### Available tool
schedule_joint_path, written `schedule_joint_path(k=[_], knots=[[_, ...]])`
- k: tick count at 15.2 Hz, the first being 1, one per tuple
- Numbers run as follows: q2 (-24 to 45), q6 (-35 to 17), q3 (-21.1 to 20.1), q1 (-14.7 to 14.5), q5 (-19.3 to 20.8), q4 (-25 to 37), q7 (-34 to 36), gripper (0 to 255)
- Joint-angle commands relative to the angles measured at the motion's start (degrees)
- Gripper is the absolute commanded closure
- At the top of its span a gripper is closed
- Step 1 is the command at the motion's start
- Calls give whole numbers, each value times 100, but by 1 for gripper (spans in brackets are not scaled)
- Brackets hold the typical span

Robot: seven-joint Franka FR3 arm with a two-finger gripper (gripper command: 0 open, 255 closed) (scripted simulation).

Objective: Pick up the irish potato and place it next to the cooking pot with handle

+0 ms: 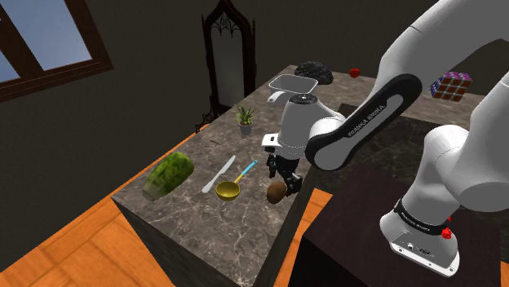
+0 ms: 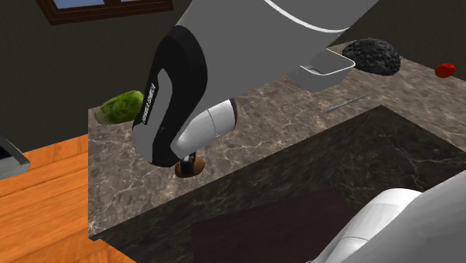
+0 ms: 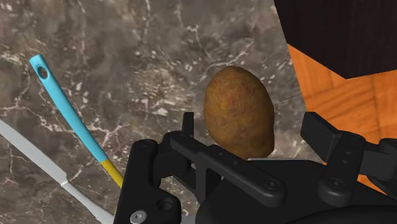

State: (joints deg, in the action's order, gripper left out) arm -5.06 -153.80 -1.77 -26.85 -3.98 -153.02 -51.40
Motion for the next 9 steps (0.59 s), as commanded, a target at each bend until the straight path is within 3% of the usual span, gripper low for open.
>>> schedule_joint_path(k=[1, 5, 9], knots=[[210, -202, -3, -9, -16, 16, -34, 0], [546, -524, -9, -18, -42, 31, -53, 0], [547, -524, -9, -18, -42, 32, -53, 0]])
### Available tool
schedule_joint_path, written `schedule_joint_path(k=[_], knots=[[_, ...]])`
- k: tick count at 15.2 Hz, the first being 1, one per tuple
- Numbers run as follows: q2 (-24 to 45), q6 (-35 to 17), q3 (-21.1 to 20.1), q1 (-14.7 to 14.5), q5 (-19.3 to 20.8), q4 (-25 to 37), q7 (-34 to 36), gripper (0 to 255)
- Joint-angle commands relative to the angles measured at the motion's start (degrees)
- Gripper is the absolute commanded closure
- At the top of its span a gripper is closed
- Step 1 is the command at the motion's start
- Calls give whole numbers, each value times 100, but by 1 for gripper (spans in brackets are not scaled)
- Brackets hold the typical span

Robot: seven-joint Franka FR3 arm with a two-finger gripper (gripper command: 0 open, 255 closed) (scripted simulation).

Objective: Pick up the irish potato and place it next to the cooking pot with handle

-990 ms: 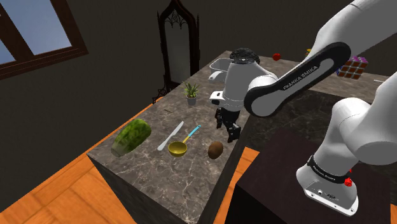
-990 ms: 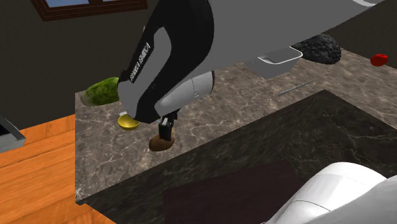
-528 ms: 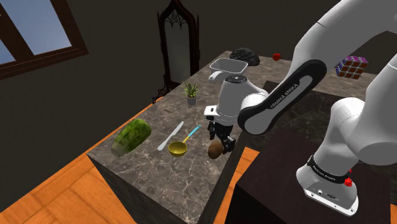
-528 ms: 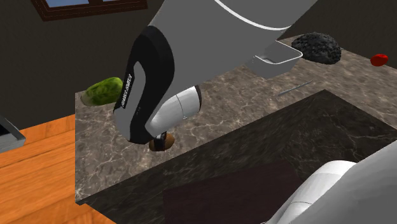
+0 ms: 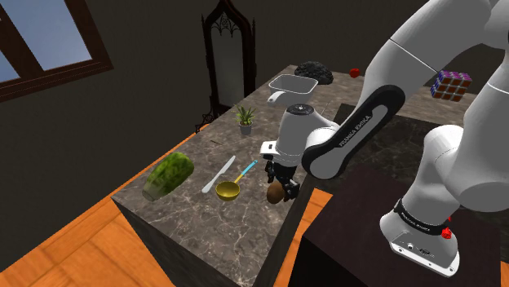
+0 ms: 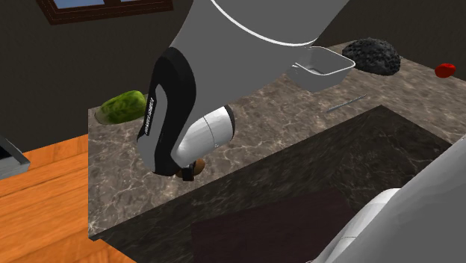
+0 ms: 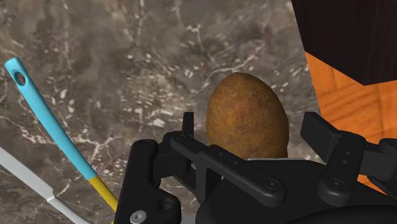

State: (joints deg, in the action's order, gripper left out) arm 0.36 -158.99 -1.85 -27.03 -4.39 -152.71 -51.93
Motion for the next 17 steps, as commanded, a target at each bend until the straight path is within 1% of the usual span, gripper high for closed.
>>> schedule_joint_path(k=[1, 3, 4, 13, 17], knots=[[6, -5, 0, 0, 0, 1, 0, 0], [4, -4, 0, 0, 0, 1, 0, 0], [4, -4, 0, 0, 0, 1, 0, 255], [6, -5, 0, 0, 0, 1, 0, 255], [-341, 364, 4, 5, 34, 25, 33, 255]])
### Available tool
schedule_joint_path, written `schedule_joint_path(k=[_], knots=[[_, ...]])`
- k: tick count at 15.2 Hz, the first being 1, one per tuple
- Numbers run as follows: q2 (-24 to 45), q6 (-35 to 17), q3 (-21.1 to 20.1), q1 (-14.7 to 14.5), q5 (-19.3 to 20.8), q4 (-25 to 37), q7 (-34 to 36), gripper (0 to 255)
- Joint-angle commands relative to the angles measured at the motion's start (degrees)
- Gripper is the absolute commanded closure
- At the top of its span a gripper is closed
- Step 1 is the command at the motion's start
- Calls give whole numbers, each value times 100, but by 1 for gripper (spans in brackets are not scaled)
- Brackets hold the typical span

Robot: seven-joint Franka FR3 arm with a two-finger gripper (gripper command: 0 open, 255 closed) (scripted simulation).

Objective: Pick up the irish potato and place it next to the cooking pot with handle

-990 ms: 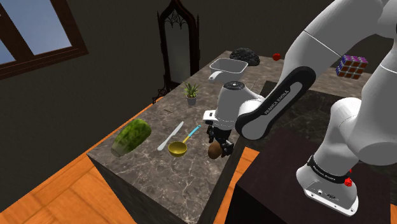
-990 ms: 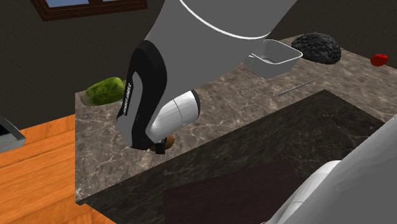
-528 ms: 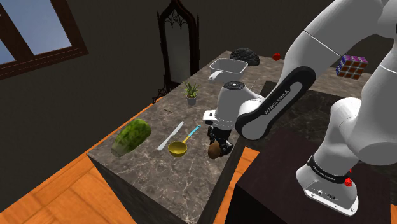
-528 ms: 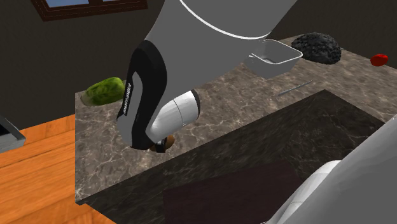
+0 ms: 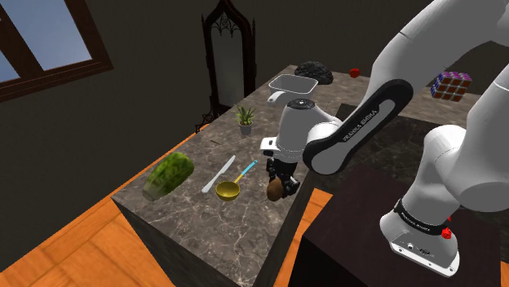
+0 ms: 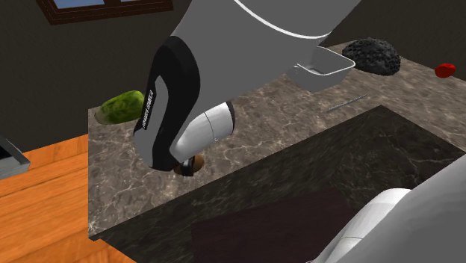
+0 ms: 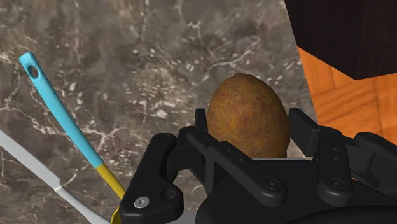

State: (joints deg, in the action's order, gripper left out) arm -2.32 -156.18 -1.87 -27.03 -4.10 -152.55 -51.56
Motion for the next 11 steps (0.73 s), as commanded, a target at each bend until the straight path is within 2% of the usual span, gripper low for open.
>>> schedule_joint_path(k=[1, 11], knots=[[-155, 176, 6, 6, 11, 18, 4, 255], [-907, 1107, 10, 23, 65, 198, 60, 255]])
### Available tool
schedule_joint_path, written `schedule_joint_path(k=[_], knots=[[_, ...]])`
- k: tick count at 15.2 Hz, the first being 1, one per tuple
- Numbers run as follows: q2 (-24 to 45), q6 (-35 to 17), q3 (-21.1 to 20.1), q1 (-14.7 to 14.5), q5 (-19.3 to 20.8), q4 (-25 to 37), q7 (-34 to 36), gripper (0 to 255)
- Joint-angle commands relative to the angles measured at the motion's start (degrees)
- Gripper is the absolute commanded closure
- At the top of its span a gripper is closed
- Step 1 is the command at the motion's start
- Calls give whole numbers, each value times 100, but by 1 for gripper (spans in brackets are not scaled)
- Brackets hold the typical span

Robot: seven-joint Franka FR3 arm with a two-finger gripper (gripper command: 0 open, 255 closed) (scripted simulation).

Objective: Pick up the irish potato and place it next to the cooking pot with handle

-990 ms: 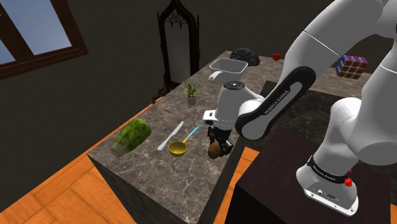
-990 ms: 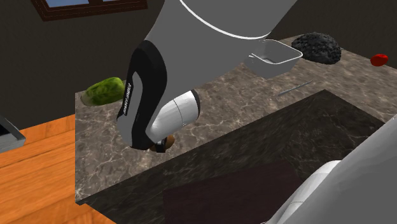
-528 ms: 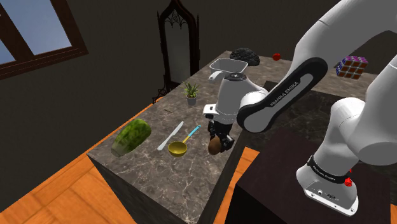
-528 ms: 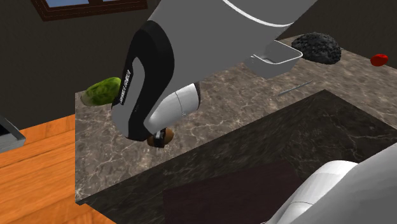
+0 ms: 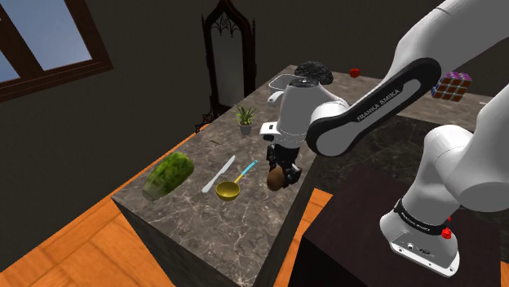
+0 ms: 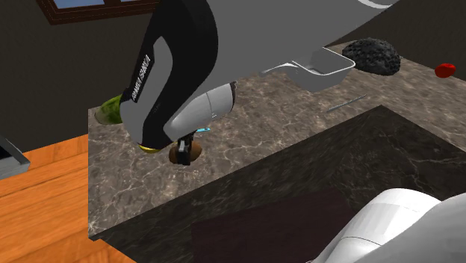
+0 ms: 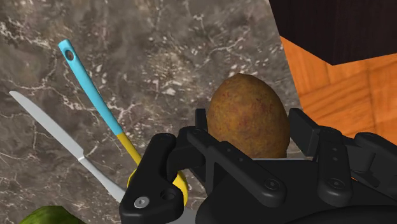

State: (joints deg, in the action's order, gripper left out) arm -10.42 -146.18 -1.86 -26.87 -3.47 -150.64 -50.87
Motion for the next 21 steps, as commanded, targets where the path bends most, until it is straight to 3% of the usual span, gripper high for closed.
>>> schedule_joint_path(k=[1, 21], knots=[[-163, 199, 9, 8, 7, 33, -5, 255], [-1140, 1975, 24, 29, 65, 832, 63, 255]])
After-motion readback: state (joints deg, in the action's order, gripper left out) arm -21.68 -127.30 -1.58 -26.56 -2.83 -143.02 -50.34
